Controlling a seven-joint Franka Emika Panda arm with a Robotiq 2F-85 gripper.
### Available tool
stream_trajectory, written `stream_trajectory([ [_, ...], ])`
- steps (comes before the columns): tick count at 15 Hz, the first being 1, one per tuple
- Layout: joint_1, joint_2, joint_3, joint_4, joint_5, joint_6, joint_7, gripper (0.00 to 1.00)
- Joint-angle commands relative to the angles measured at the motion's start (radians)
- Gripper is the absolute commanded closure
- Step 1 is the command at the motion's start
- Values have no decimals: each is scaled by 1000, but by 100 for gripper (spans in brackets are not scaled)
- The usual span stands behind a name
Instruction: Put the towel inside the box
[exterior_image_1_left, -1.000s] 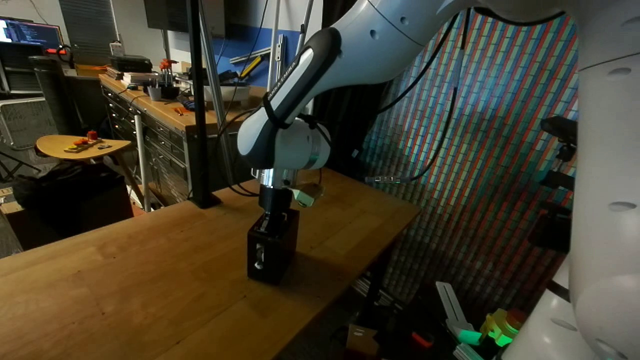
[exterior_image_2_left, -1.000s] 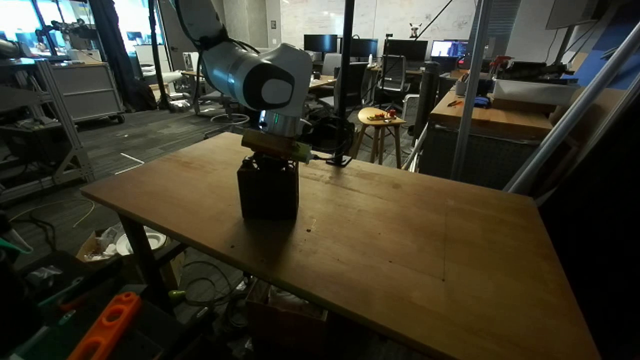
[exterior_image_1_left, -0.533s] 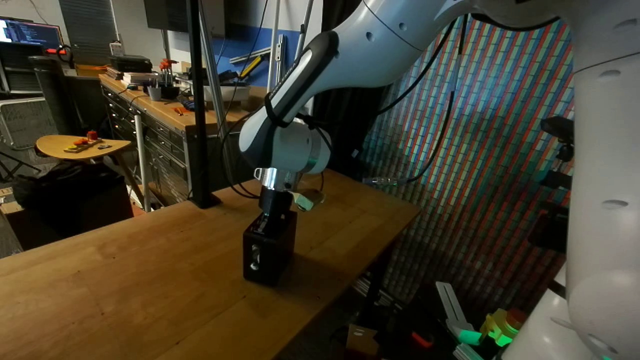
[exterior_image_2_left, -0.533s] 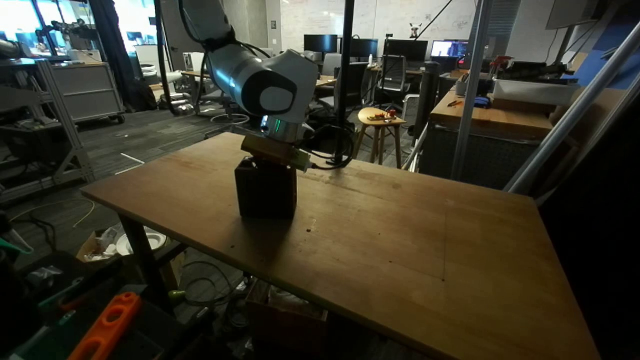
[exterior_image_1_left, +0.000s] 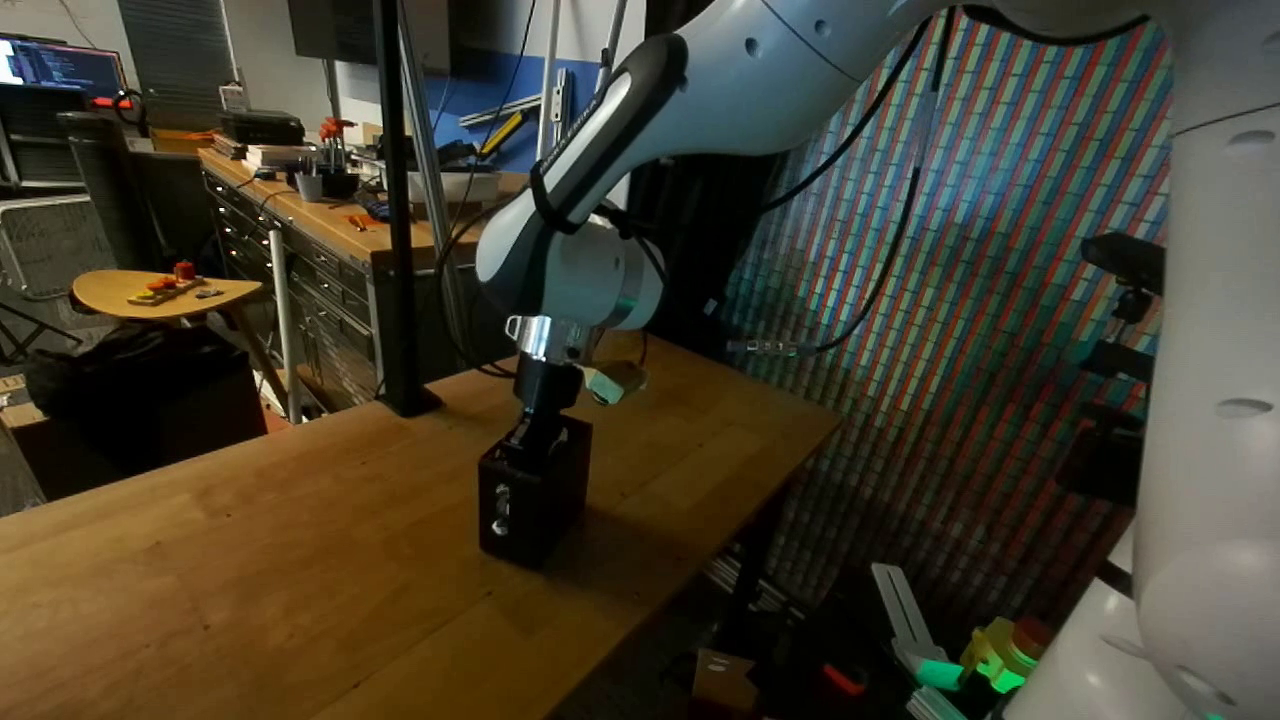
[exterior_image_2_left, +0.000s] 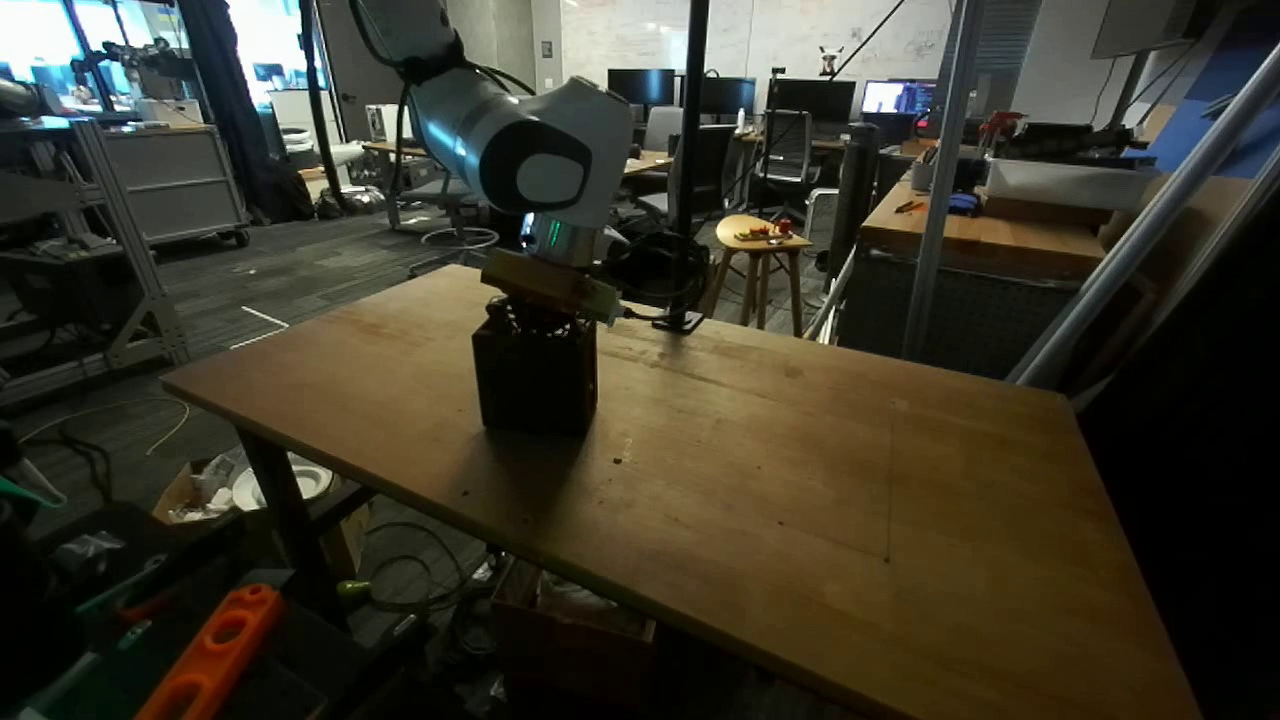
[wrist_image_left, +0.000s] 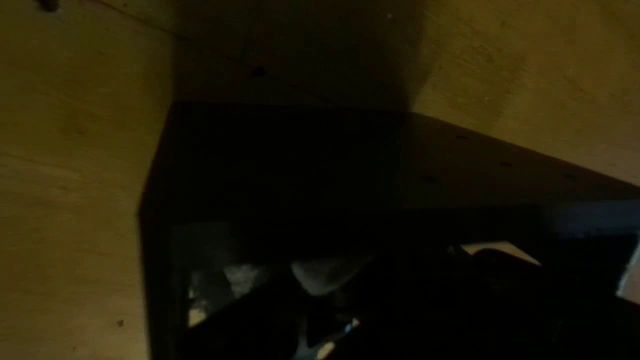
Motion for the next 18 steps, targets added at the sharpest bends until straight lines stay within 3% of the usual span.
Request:
stream_trajectory([
  [1, 41, -128, -29, -35, -70, -22, 96, 100],
  [10, 122, -280, -58, -17, -258, -100, 372, 100],
  [18, 121, -431, -103, -93, -242, -12, 547, 100],
])
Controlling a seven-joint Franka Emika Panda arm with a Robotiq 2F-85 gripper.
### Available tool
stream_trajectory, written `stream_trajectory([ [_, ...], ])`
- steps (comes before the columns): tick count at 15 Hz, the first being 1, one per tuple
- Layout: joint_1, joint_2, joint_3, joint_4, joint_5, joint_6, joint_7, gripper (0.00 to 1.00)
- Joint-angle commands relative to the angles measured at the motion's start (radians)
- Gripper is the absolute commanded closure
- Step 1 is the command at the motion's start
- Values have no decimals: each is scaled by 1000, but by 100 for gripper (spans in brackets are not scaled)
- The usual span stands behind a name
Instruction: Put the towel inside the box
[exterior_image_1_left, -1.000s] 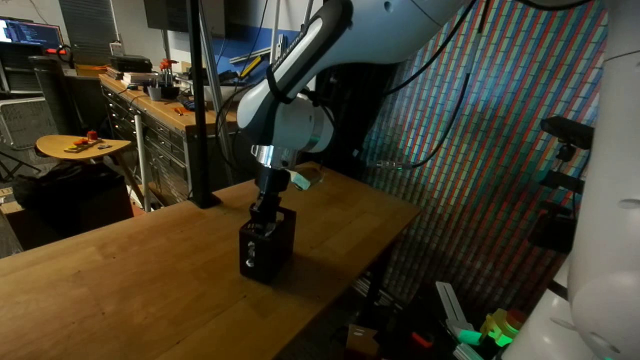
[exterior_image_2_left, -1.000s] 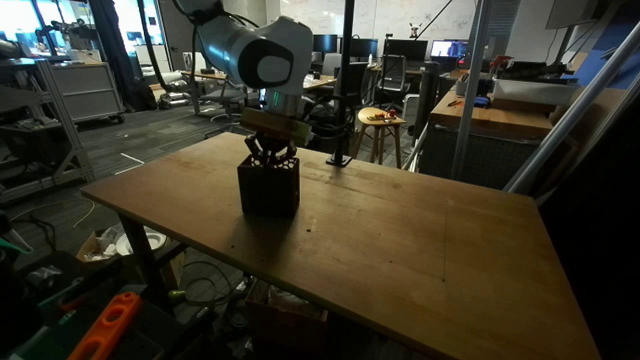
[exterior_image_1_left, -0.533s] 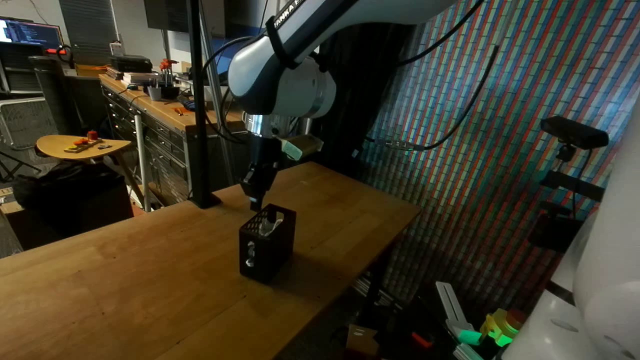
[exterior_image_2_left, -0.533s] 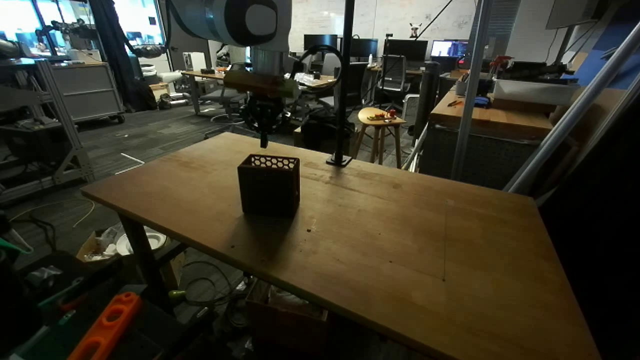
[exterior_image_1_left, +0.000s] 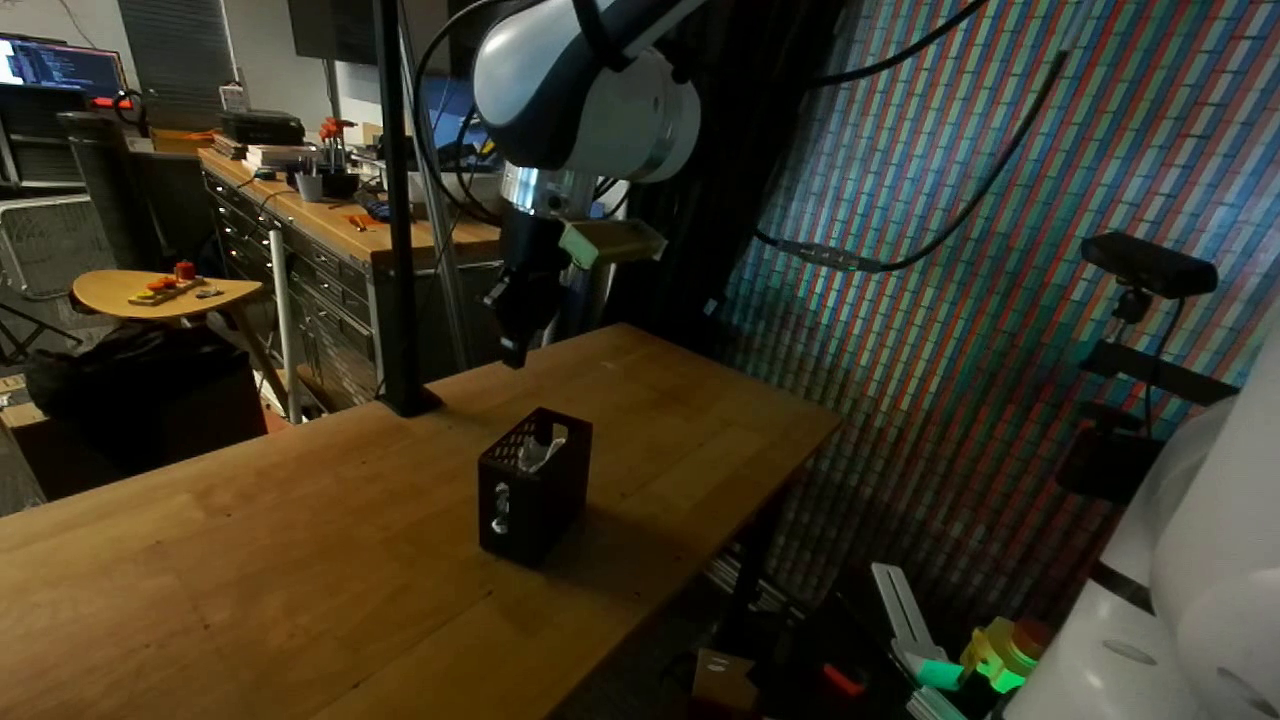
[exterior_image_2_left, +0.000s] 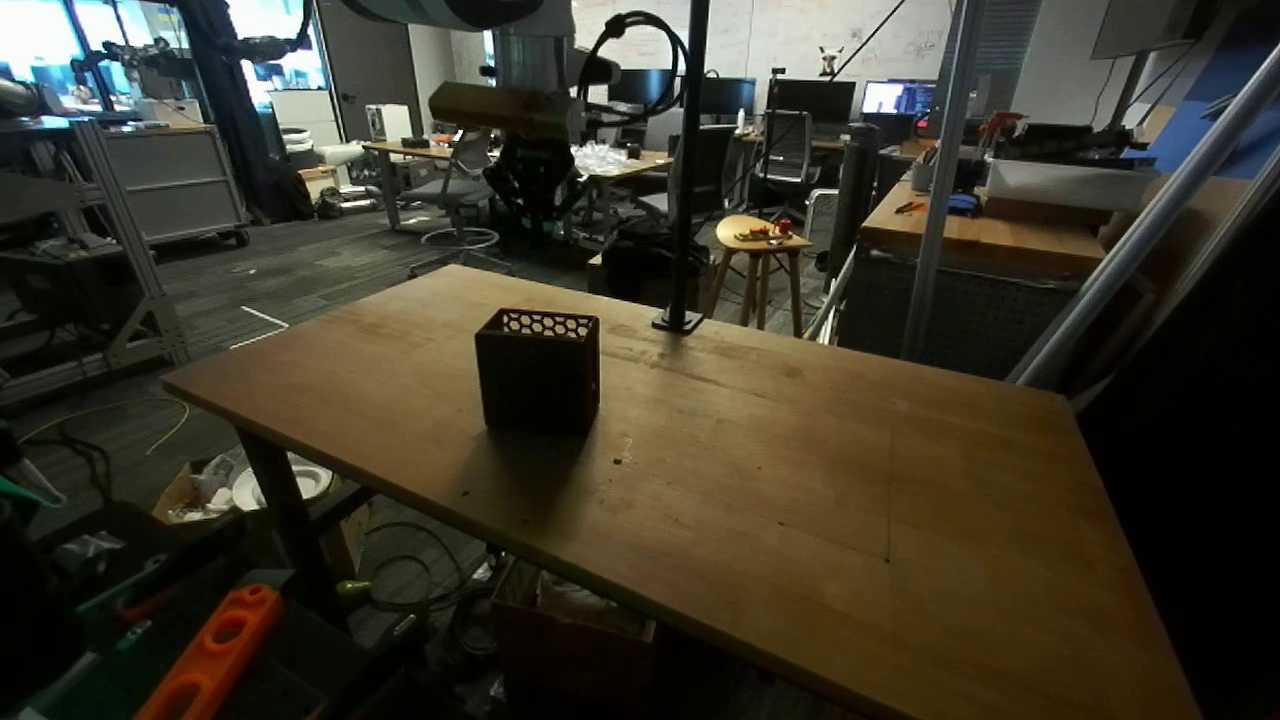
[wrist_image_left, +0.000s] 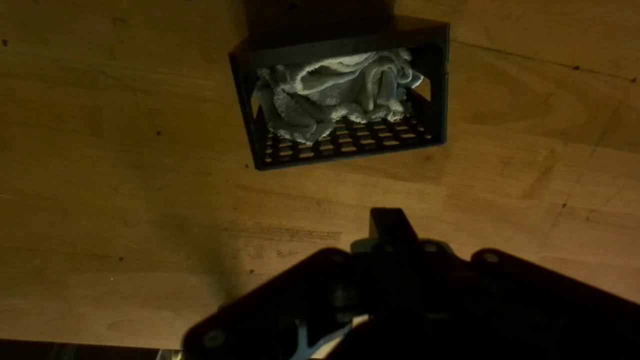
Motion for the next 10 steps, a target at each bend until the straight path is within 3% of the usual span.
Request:
stream_trajectory([
  [1, 8, -127, -45, -94, -10, 45, 79, 100],
  [8, -7, -307, -113, -221, -69, 45, 73, 99],
  [9, -7, -341, -118, -245, -86, 44, 67, 74],
  [10, -7, -369, -124, -265, -96, 44, 69, 73],
])
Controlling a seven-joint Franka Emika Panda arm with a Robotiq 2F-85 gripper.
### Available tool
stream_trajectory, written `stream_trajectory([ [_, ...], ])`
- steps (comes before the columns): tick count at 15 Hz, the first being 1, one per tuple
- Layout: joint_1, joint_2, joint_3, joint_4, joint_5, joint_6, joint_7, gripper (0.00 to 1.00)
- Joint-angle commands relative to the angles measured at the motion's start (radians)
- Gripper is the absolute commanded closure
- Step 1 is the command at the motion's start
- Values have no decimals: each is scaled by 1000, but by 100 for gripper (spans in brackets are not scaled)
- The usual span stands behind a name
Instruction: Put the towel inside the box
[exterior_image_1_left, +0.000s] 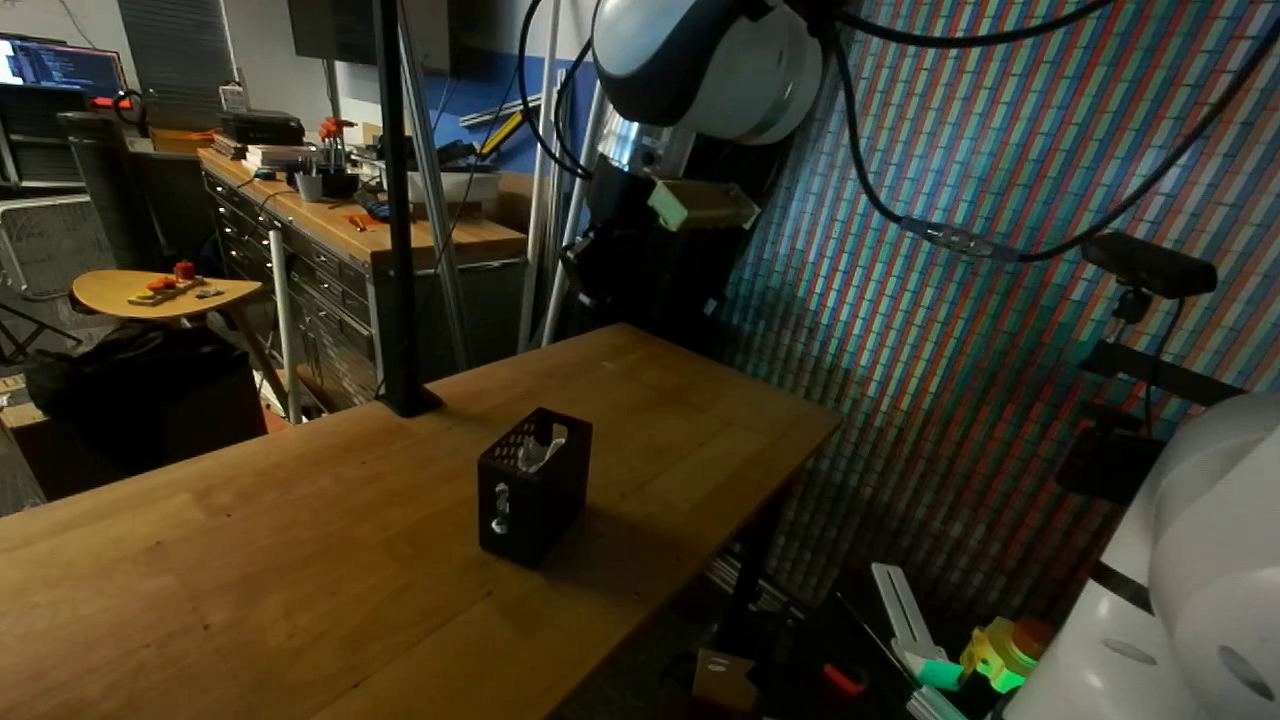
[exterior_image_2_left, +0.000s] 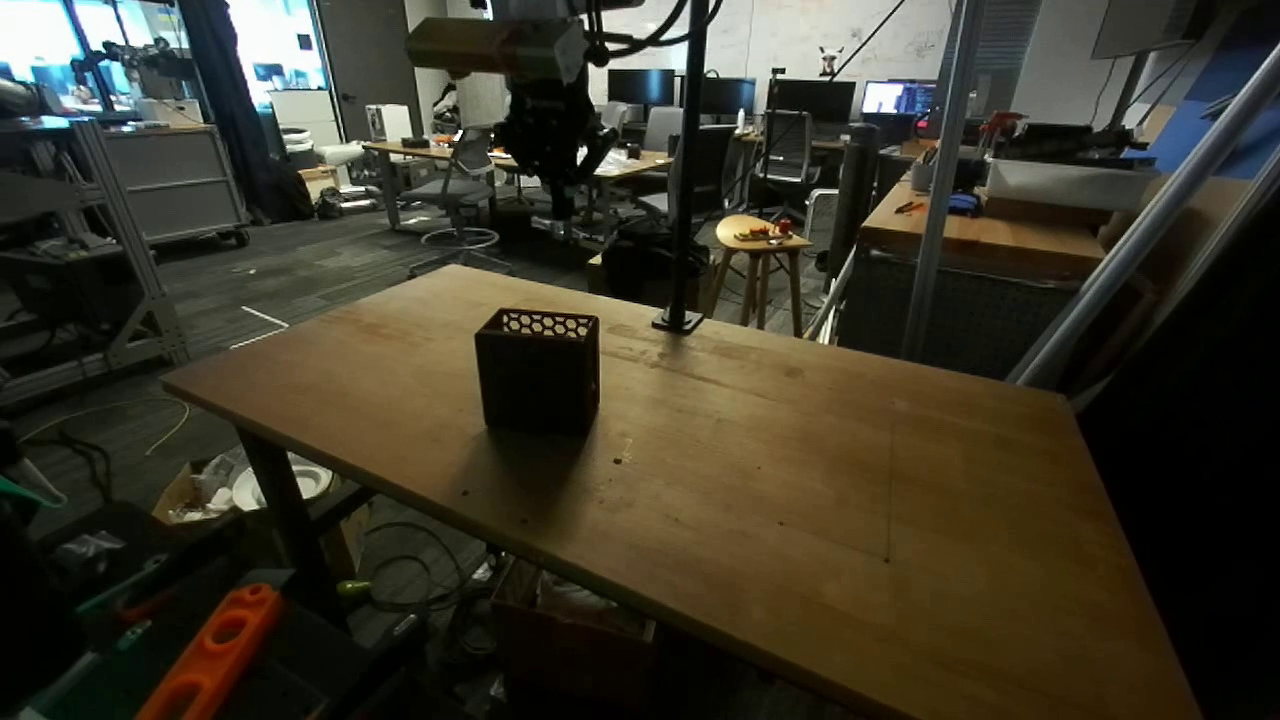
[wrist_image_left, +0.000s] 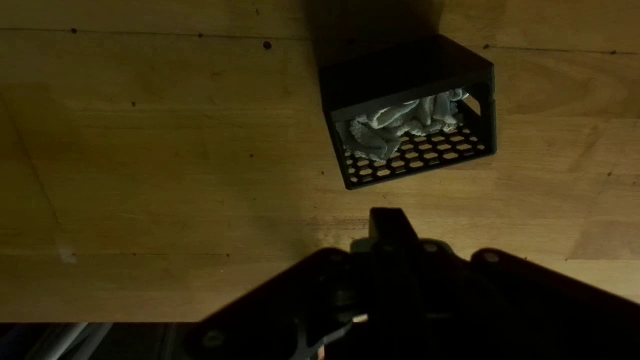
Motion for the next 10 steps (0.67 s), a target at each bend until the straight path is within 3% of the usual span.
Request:
stream_trajectory([
  [1, 15, -26, -19, -17, -19, -2, 5, 70],
  [2, 15, -43, -22, -29, -22, -6, 5, 89],
  [4, 16, -40, -22, -30, -21, -6, 5, 73],
  [5, 16, -32, -21, -29, -21, -6, 5, 70],
  [10, 16, -24, -21, -29, -21, -6, 4, 70],
])
